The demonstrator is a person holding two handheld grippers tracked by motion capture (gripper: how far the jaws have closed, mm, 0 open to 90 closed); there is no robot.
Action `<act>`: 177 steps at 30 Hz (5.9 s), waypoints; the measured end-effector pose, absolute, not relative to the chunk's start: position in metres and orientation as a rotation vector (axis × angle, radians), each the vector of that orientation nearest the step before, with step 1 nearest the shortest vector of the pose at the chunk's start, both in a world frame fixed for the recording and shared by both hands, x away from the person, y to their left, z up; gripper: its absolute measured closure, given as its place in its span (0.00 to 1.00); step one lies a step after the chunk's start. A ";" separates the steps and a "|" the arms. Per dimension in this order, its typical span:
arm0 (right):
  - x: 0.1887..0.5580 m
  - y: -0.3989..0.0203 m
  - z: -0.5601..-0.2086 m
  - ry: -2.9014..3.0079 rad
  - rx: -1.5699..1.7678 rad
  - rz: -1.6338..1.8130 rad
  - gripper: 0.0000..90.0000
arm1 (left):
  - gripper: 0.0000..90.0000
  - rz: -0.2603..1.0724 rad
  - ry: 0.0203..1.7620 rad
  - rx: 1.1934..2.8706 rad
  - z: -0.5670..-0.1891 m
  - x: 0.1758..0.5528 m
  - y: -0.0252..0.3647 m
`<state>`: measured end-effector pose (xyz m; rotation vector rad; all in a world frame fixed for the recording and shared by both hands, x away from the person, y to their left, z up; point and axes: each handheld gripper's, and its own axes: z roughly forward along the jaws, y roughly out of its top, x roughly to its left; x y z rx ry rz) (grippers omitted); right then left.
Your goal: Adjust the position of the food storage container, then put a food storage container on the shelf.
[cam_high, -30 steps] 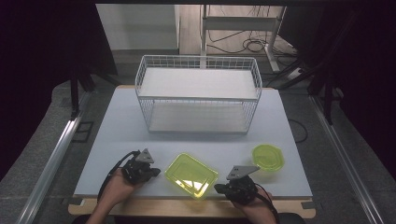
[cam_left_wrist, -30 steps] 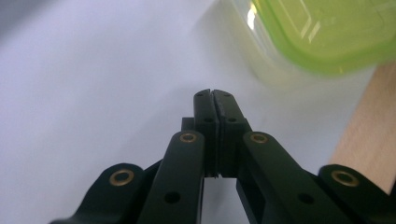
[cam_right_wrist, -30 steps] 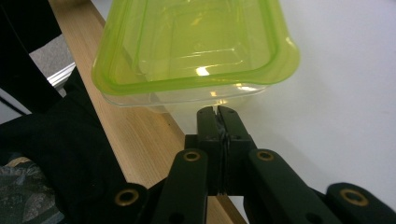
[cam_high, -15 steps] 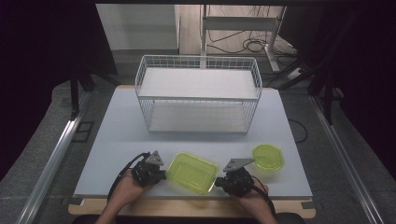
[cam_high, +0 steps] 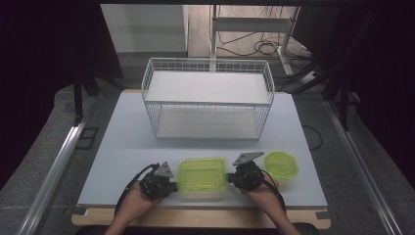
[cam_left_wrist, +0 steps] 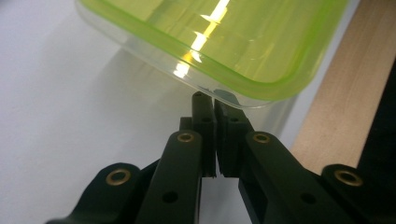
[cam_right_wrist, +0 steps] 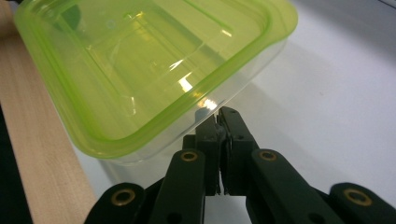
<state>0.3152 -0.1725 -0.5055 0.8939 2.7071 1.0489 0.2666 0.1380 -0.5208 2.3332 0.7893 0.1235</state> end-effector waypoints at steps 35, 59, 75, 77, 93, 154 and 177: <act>0.318 -0.197 -0.493 2.583 0.956 1.053 0.81 | 0.66 0.217 0.840 2.209 -0.510 0.229 0.161; 0.305 -0.204 -0.484 2.611 1.066 1.217 0.25 | 0.06 0.404 0.903 2.185 -0.517 0.215 0.173; 0.331 -0.194 -0.486 2.653 1.168 1.276 0.43 | 0.06 0.406 0.881 2.222 -0.521 0.215 0.168; 0.335 -0.191 -0.487 2.663 1.176 1.276 0.45 | 0.06 0.405 0.876 2.229 -0.521 0.215 0.167; 0.363 -0.181 -0.500 2.760 1.386 1.309 0.71 | 0.06 0.412 0.867 2.257 -0.522 0.215 0.166; 0.378 -0.201 -0.394 2.557 1.345 1.724 0.90 | 0.03 0.428 0.883 2.240 -0.523 0.215 0.168; 0.405 -0.204 -0.345 2.442 1.351 1.795 0.90 | 0.02 0.433 0.885 2.237 -0.524 0.216 0.169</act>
